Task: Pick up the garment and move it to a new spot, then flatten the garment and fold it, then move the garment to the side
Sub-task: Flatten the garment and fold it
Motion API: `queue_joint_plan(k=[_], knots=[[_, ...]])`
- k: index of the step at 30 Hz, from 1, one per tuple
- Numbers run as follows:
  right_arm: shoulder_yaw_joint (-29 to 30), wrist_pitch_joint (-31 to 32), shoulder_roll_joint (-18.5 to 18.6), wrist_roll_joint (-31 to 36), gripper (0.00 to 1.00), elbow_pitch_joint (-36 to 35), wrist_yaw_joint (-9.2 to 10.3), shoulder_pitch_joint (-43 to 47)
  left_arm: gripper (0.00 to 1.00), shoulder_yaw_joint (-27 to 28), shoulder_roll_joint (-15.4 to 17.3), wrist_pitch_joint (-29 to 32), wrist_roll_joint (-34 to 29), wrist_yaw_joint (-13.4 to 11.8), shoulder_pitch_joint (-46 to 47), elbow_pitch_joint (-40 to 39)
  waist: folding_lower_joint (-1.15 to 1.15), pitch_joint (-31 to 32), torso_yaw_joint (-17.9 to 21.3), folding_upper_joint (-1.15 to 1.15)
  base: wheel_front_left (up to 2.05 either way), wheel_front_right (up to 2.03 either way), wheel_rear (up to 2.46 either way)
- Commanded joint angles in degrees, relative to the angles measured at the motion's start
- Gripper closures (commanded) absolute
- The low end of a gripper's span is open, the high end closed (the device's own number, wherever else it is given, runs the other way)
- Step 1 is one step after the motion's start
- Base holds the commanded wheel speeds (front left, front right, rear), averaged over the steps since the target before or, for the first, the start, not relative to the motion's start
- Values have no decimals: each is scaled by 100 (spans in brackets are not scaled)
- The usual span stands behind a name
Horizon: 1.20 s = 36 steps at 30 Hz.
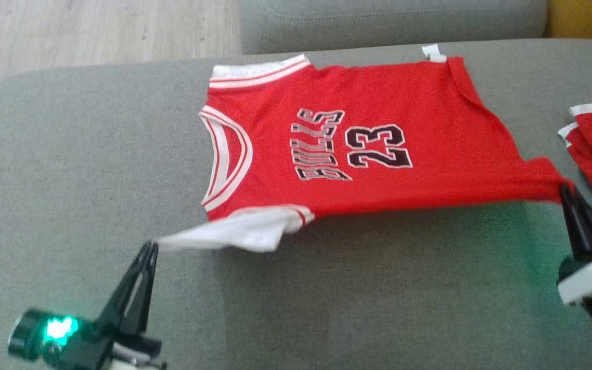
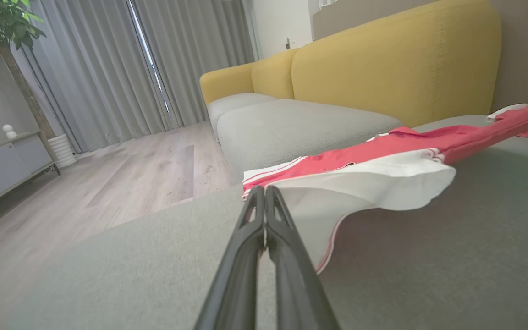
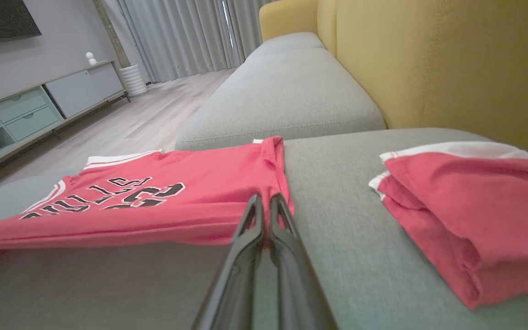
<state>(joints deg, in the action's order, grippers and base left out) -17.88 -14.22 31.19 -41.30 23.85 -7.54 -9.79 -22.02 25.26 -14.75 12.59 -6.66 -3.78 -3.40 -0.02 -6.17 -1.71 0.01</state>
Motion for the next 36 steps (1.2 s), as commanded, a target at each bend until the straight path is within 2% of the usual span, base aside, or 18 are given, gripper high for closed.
queue_joint_plan(k=[1,9,14,21,30,36], knots=[[112,-77,134,66,100,-209,5,141,100,323,80,-25,71,-77,72,-237,2,40,5,-1,0,0,0],[489,-77,-1,250,100,-512,5,716,100,403,56,-25,205,-140,-313,-552,2,78,53,-1,0,0,0],[561,-72,-48,336,100,-530,5,641,100,392,61,37,289,-27,-48,-534,2,-91,60,-1,0,0,0],[613,148,-113,380,100,-300,5,75,100,237,-114,167,331,278,1078,-28,2,-524,-35,-1,0,0,0],[428,453,-97,451,100,165,5,-1001,100,47,-310,109,137,728,2929,1208,2,-1123,-130,-1,0,0,0],[209,415,-140,449,100,474,5,-1511,100,-70,-446,32,-19,892,3731,2029,2,-1344,-138,-1,0,0,0]])
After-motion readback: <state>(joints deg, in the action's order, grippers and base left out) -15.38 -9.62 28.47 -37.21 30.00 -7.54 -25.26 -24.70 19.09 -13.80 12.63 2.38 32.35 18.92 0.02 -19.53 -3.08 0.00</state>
